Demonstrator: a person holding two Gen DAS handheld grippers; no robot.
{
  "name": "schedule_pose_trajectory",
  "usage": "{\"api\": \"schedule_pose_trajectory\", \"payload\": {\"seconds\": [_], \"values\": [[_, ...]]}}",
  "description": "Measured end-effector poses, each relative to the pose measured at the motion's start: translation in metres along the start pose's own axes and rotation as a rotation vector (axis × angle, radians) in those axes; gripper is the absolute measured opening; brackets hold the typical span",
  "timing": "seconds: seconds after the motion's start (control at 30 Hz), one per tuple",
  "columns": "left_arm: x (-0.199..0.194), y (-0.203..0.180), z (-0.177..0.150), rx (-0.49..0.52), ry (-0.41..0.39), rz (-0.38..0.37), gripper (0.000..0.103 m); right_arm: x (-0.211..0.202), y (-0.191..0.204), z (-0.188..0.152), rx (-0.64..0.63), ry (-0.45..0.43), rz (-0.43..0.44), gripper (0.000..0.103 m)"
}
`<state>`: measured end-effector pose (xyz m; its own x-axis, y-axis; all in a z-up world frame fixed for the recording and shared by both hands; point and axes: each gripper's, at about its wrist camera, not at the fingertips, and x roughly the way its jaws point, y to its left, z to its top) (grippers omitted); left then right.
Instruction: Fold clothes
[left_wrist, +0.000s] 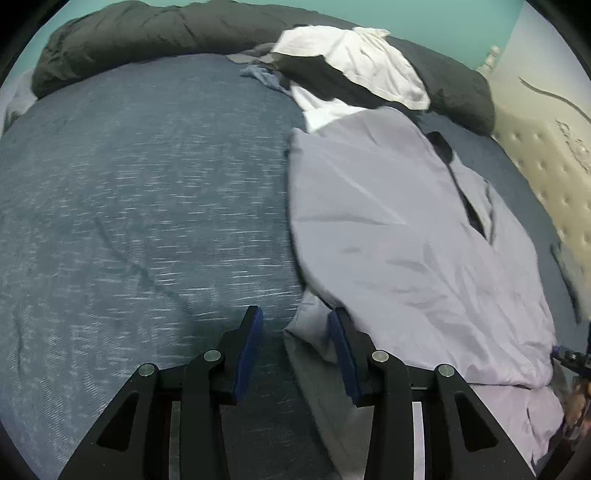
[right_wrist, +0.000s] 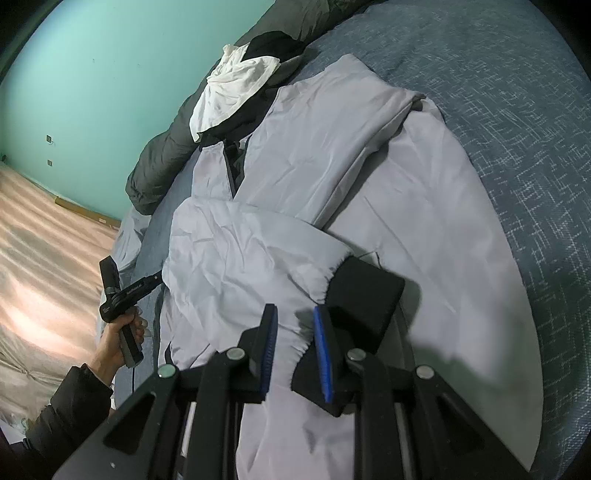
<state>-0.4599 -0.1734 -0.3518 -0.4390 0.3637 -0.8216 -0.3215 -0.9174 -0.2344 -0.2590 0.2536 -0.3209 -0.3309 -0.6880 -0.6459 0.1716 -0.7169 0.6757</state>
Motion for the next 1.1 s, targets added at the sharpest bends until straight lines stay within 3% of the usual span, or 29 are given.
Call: {"api": "schedule_pose_trajectory", "payload": {"seconds": [0.03,0.13,0.27,0.5,0.6,0.9,0.93,1.0,1.1], "values": [[0.001,-0.002,0.000,0.008,0.006,-0.007,0.024,0.000,0.000,0.000,0.001,0.001,0.000,0.020],[0.003,-0.002,-0.001,-0.009,0.017,-0.024,0.016,0.000,-0.001,0.000,0.000,0.002,0.000,0.020],[-0.006,0.006,-0.001,-0.079,-0.021,-0.039,0.013,-0.001,-0.001,0.000,0.001,-0.001,0.002,0.020],[-0.013,0.040,-0.015,-0.381,-0.079,-0.133,0.012,0.001,-0.001,-0.001,-0.002,0.002,0.004,0.020],[-0.008,0.044,-0.019,-0.449,-0.077,-0.137,0.012,0.000,-0.002,0.000,-0.001,0.001,0.005,0.020],[-0.018,0.038,-0.019,-0.395,-0.092,-0.112,0.014,-0.006,-0.009,0.004,0.019,-0.022,-0.010,0.020],[-0.017,0.037,-0.019,-0.392,-0.088,-0.108,0.014,-0.007,-0.010,0.005,0.024,-0.029,-0.014,0.022],[-0.017,0.034,-0.017,-0.373,-0.085,-0.096,0.014,-0.012,-0.013,0.008,0.037,-0.046,-0.027,0.035],[-0.016,0.030,-0.014,-0.346,-0.082,-0.082,0.014,-0.025,-0.026,0.016,0.081,-0.097,-0.067,0.037]]}}
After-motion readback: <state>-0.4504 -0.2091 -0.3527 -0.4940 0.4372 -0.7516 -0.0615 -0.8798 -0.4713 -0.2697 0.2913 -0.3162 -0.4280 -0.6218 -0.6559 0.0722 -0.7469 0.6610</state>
